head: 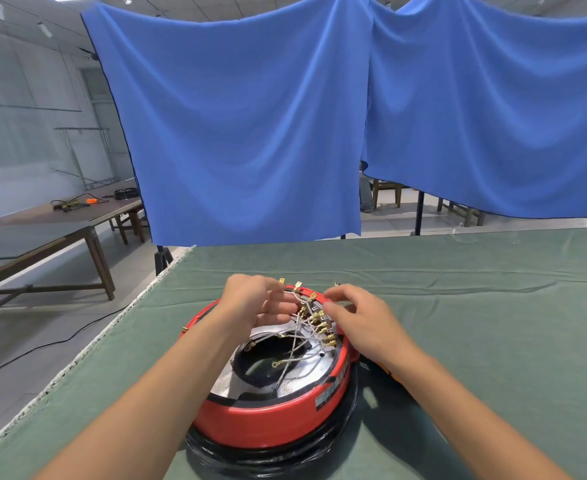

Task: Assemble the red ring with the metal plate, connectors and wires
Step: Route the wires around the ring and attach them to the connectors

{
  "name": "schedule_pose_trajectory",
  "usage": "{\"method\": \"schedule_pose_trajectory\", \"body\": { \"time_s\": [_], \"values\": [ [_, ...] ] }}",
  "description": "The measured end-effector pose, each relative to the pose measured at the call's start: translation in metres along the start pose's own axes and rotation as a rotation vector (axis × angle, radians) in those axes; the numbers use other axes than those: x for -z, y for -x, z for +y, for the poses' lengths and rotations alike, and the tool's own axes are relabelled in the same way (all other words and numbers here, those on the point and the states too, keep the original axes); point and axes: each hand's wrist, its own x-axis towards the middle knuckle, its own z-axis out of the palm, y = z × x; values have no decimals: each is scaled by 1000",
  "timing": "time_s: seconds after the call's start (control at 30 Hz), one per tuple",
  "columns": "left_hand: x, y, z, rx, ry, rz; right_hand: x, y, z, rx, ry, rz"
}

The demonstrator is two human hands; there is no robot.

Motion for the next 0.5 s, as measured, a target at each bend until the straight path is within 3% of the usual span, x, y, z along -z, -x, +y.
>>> {"method": "schedule_pose_trajectory", "body": {
  "time_s": [0.27,0.5],
  "values": [
    [5,-12,-13,154,-21,-41,3,0,-1,-14,206,-96],
    [8,-16,-6,78,-6,11,13,-4,-9,-24,247,-111]
  ]
}}
